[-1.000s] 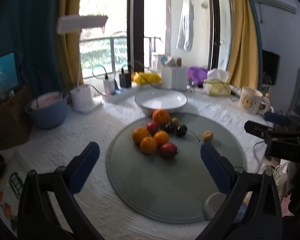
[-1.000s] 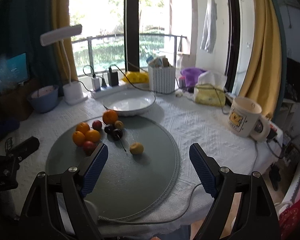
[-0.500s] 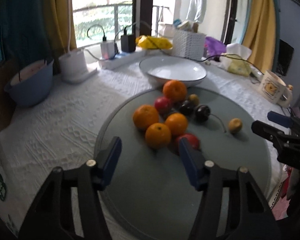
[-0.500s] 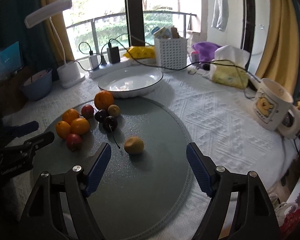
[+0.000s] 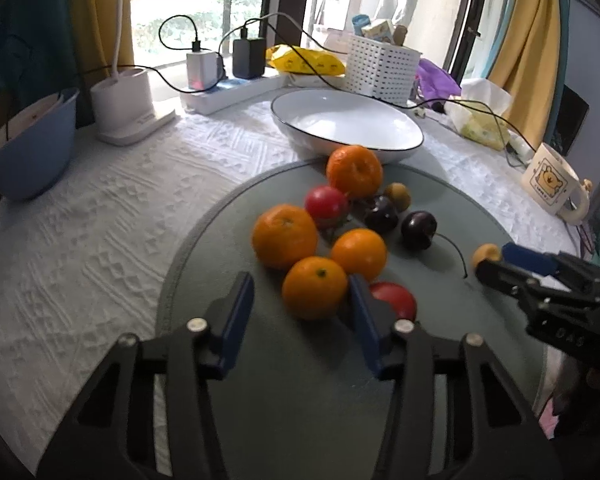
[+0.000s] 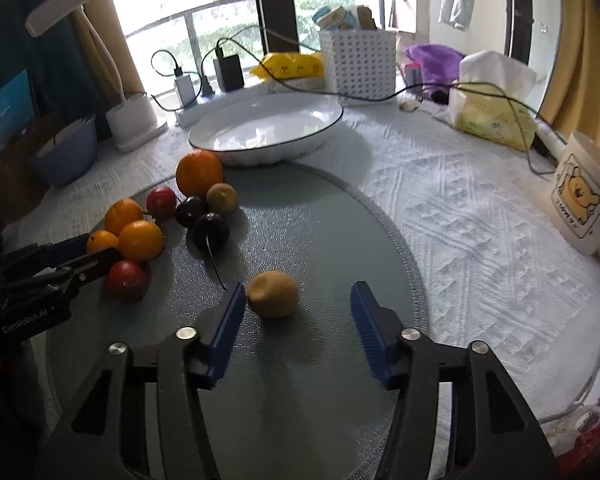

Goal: Organize fruits
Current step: 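Grasp the small brown fruit with the right gripper while the left gripper approaches an orange, then carry the brown fruit and an orange to the white plate with both grippers, release, then grasp the red tomato with the right gripper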

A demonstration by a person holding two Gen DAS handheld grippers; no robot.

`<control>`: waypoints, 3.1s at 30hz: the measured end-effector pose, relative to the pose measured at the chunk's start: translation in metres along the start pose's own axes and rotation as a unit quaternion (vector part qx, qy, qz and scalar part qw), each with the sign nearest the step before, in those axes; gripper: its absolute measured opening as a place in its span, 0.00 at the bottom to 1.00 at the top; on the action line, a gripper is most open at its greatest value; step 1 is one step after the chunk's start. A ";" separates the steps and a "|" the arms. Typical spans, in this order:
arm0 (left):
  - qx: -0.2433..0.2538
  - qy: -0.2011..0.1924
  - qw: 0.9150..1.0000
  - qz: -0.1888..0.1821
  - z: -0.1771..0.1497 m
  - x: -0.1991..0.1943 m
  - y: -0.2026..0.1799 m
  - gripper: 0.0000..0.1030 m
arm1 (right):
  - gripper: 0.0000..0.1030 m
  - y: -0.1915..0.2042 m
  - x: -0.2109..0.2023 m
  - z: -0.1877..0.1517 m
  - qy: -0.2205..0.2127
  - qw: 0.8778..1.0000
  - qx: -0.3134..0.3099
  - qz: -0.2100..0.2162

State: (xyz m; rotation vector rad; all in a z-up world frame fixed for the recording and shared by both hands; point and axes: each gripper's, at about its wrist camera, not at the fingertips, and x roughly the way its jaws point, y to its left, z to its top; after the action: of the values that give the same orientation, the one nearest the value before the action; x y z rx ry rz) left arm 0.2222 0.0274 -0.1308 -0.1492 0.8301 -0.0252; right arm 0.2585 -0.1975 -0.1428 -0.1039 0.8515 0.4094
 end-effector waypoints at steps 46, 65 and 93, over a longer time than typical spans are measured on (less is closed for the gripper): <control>0.074 -0.068 0.994 -0.043 0.105 0.019 -0.031 0.33 | 0.30 0.000 0.006 0.093 -0.103 0.992 -0.063 0.020; 0.053 -0.001 0.998 -0.027 0.143 0.090 -0.020 0.34 | 0.30 -0.011 0.075 0.145 -0.080 0.994 -0.075 0.017; 0.037 -0.092 0.995 -0.022 0.106 -0.023 -0.012 0.68 | 0.44 0.008 -0.012 0.105 -0.108 0.992 -0.063 -0.003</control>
State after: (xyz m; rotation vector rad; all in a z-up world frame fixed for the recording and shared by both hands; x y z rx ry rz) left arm 0.2851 0.0304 -0.0419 -0.0984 0.6411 -0.0824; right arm 0.3228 -0.1673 -0.0633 -0.1764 0.6123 0.4601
